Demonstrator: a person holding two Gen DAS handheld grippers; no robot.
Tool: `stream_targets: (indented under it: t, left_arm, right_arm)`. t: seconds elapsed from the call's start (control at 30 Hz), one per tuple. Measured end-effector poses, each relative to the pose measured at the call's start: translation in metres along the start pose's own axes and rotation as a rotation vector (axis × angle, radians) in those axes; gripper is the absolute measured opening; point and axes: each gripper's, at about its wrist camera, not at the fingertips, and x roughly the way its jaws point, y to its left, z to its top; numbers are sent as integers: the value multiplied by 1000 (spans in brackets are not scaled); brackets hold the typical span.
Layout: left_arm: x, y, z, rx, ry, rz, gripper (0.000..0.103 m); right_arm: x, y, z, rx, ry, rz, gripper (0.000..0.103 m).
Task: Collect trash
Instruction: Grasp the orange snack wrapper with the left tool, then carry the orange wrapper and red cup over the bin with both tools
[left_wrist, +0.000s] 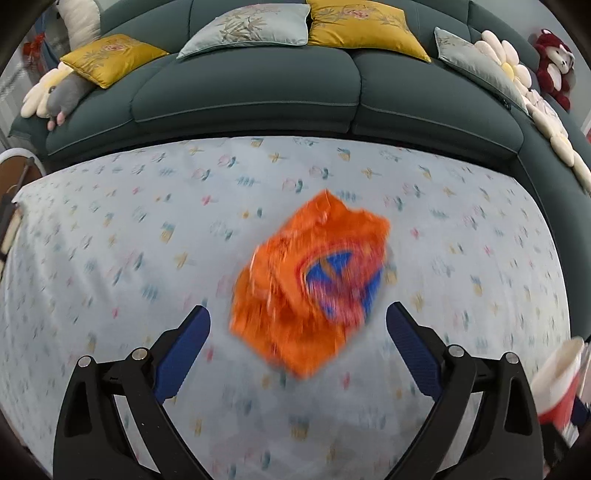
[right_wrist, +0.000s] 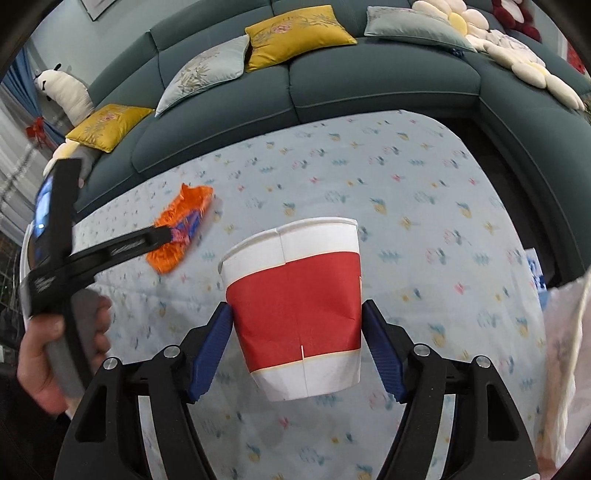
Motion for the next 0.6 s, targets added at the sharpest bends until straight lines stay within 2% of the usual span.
stream_targets:
  t: [0.17,0.23,0.3,0.37,0.43,0.53,0.6]
  left_arm:
    - [26,1,11,-18,52,-37,89]
    - [34,-2,11,-14,77,-56,79]
    - [35,-7,8,8,67,-41,75]
    - [32,-11,6,22,61,-57,62]
    - [28,-14,2,32,67,-88,36]
    - [21,-24,-6,45,89,-128,28]
    - [13,-32,-18,51,100,-145,26]
  right_arm:
    - [12,8,8,-17,6,1,68]
    - [15,9,8,-20,10,-1,68]
    - [16,10,7,-20,11,-3,68]
    - [17,9,6,-19,13,-6,68]
    - [16,7,4,-18,12,-11,68]
    - [13,4,2,-5,11,-14,68]
    - [9,2,-1,-4,6,-19,68]
